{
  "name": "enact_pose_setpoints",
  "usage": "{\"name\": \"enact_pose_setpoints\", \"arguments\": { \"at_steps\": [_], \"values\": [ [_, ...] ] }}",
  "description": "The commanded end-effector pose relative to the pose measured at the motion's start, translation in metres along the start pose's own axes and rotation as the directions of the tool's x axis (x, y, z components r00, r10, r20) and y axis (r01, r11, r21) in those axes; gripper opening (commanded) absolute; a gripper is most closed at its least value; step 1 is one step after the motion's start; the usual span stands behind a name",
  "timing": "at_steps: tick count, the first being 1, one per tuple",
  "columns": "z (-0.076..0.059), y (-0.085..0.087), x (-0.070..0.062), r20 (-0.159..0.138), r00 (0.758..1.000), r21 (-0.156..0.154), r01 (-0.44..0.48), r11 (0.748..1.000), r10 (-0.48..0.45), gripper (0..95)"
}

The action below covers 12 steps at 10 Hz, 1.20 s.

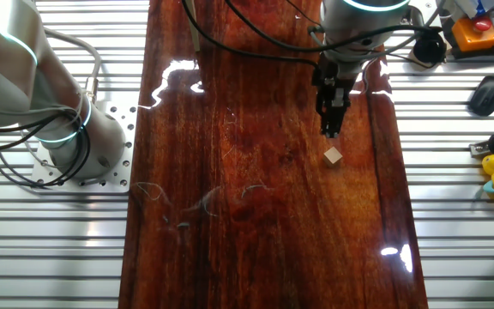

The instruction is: Put the object on the shelf

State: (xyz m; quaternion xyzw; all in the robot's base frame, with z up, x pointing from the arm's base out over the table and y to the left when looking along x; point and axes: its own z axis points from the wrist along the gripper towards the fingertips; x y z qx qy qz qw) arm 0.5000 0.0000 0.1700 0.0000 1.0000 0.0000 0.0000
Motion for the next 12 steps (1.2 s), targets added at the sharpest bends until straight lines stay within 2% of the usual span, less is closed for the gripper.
{"name": "enact_pose_setpoints", "arguments": {
  "at_steps": [1, 7, 9, 12],
  "values": [
    [0.0009, 0.0001, 0.0026, 0.011, 0.999, -0.025, 0.034, 0.999, -0.034, 0.0],
    [0.0019, 0.0003, 0.0051, 0.009, 0.999, -0.022, 0.034, 0.999, -0.034, 0.0],
    [0.0019, 0.0004, 0.0058, 0.009, 0.998, -0.022, 0.058, 0.998, -0.058, 0.0],
    [0.0032, 0.0006, 0.0095, 0.013, 0.987, -0.021, 0.158, 0.987, -0.158, 0.0]
  ]
}}
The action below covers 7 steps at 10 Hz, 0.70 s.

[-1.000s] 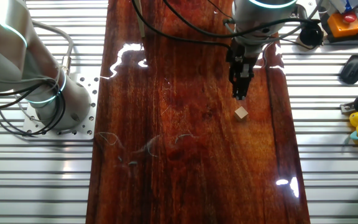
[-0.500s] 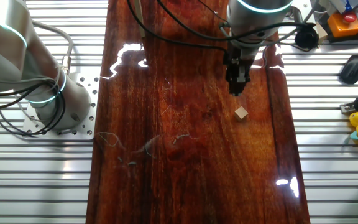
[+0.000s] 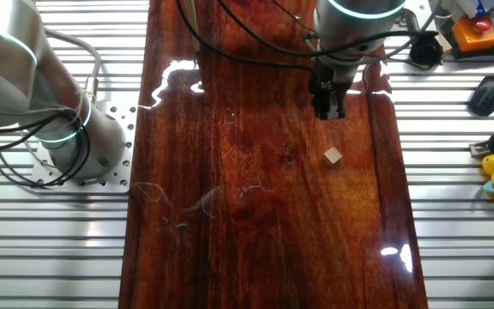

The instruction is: Put the object on the shelf

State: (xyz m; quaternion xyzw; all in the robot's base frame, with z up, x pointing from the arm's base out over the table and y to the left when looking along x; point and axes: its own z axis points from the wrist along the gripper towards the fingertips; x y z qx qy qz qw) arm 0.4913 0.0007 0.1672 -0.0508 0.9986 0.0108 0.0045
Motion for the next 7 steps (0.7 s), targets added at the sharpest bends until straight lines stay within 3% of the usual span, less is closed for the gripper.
{"name": "enact_pose_setpoints", "arguments": {
  "at_steps": [1, 4, 5, 7],
  "values": [
    [0.001, 0.000, 0.001, 0.000, 0.988, 0.000, 0.151, 0.988, -0.151, 0.0],
    [0.015, -0.006, -0.007, -0.001, 0.935, 0.000, 0.355, 0.935, -0.355, 0.0],
    [0.024, -0.010, -0.015, -0.008, 0.897, 0.004, 0.441, 0.897, -0.441, 0.0],
    [0.040, -0.018, -0.037, -0.010, 0.856, 0.009, 0.517, 0.856, -0.517, 0.0]
  ]
}}
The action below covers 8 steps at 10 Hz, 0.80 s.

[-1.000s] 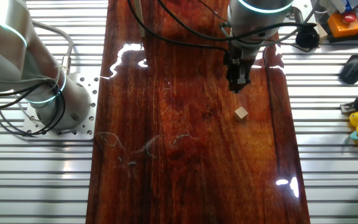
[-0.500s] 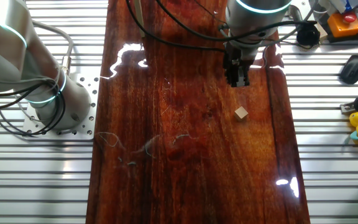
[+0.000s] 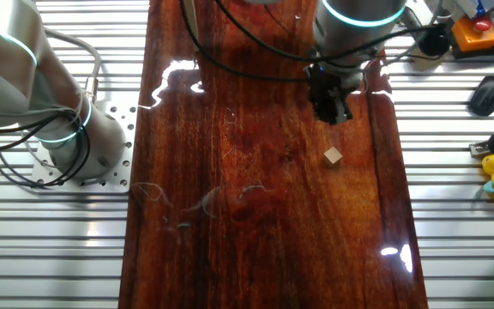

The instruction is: Put the object on the shelf

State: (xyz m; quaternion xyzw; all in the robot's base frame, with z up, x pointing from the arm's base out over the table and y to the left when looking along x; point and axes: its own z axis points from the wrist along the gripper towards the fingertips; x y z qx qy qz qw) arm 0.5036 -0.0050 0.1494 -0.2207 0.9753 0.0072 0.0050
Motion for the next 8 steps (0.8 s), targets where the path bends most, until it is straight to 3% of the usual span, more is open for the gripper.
{"name": "enact_pose_setpoints", "arguments": {
  "at_steps": [1, 3, 6, 8],
  "values": [
    [0.024, -0.025, -0.027, -0.006, 0.977, 0.003, 0.212, 0.977, -0.212, 0.0],
    [0.028, -0.042, -0.038, -0.005, 0.969, 0.001, 0.247, 0.969, -0.247, 0.0],
    [0.028, -0.042, -0.038, -0.013, 0.965, -0.004, 0.263, 0.965, -0.263, 0.0],
    [0.028, -0.042, -0.038, -0.043, 0.957, -0.036, 0.284, 0.958, -0.286, 0.0]
  ]
}}
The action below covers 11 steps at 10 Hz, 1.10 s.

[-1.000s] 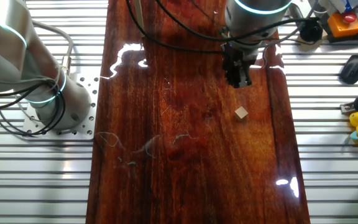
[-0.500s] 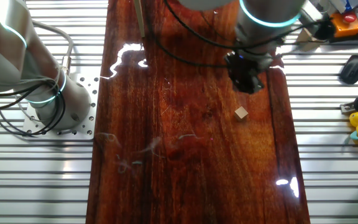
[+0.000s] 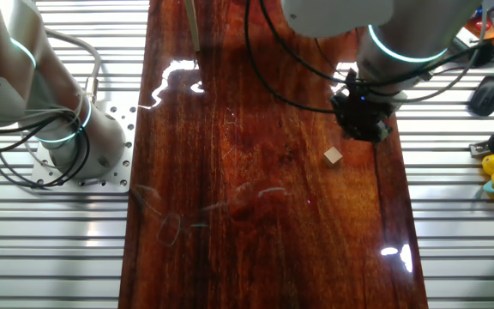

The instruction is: Put the object on the shelf

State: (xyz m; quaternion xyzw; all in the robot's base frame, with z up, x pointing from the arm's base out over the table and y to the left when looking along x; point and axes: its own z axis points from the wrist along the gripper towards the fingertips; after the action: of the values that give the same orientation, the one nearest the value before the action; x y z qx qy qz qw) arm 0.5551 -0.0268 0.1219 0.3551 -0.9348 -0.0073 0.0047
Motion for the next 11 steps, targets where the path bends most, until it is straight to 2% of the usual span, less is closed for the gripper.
{"name": "enact_pose_setpoints", "arguments": {
  "at_steps": [1, 3, 4, 6, 7, 9, 10, 11],
  "values": [
    [0.000, -0.001, -0.001, -0.034, 0.999, -0.032, 0.005, 0.999, -0.006, 19.0],
    [-0.002, 0.001, -0.001, -0.039, 0.999, -0.035, -0.007, 0.999, 0.006, 57.0],
    [0.003, -0.002, -0.001, -0.025, 0.999, -0.046, -0.035, 0.998, 0.034, 57.0],
    [0.014, -0.008, -0.001, -0.030, 0.999, -0.038, -0.028, 0.999, 0.027, 57.0],
    [0.025, -0.013, -0.001, -0.015, 0.999, -0.032, -0.035, 0.999, 0.034, 57.0],
    [0.046, -0.019, -0.001, -0.014, 0.999, -0.033, -0.036, 0.999, 0.035, 57.0],
    [0.051, -0.020, -0.001, -0.017, 0.999, -0.034, -0.037, 0.999, 0.036, 76.0],
    [0.055, -0.020, -0.001, -0.020, 0.999, -0.034, -0.039, 0.999, 0.039, 76.0]
  ]
}}
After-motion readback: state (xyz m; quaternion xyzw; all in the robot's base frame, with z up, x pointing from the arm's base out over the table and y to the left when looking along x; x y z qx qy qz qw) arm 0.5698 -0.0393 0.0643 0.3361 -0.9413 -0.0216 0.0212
